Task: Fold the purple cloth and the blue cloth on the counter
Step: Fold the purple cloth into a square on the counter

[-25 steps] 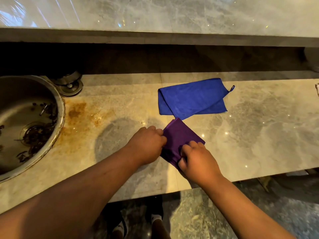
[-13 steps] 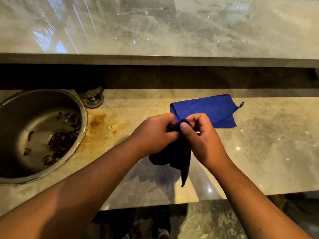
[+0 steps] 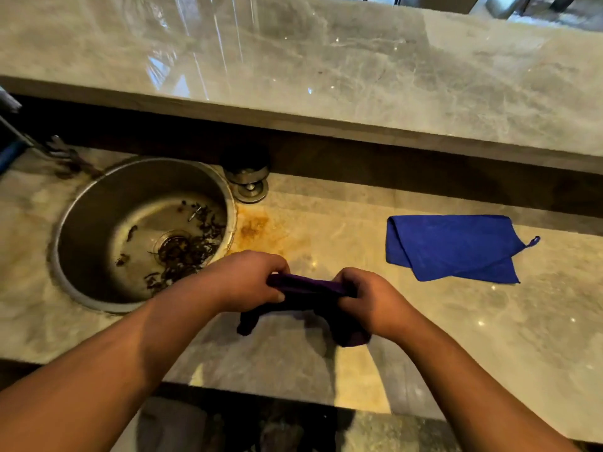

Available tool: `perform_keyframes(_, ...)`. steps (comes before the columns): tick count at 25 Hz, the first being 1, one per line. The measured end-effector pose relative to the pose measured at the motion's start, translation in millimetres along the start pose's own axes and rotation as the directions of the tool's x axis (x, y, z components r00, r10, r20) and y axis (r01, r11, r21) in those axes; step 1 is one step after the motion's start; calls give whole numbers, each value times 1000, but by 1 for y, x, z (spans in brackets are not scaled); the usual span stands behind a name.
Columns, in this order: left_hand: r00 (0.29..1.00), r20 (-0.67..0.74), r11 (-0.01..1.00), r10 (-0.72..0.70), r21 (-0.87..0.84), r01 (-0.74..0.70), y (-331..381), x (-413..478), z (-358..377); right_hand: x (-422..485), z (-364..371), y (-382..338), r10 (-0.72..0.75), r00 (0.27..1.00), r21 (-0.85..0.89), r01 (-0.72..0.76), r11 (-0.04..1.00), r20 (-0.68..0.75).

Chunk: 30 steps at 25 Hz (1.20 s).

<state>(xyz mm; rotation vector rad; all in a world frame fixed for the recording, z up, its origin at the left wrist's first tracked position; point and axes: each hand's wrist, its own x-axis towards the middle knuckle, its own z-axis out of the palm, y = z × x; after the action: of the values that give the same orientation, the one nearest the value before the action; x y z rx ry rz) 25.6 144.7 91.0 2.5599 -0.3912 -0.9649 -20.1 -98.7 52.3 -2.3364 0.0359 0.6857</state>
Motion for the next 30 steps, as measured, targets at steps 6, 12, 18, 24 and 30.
perform_keyframes(6, 999, -20, 976, -47, 210, 50, -52, -3, -30, 43, -18, -48, -55, 982, -319, 112, 941, 182)
perform_keyframes(12, 708, -651, 925, 273, 379, -9, -74, 23, -60, 87, -33, -86, -243, 911, -188, 188, 964, -334)
perform_keyframes(18, 957, -269, 948, 109, 319, -18, -76, 88, 0, 152, 36, -72, -312, 946, -461, 239, 855, -87)
perform_keyframes(24, 965, -240, 980, 108, 191, -62, -100, 82, 36, 148, 95, -39, -302, 953, -540, 257, 802, 5)
perform_keyframes(30, 971, -199, 974, 134, 206, -92, -124, -5, 91, 78, 139, -24, -479, 870, -479, 472, 740, 117)
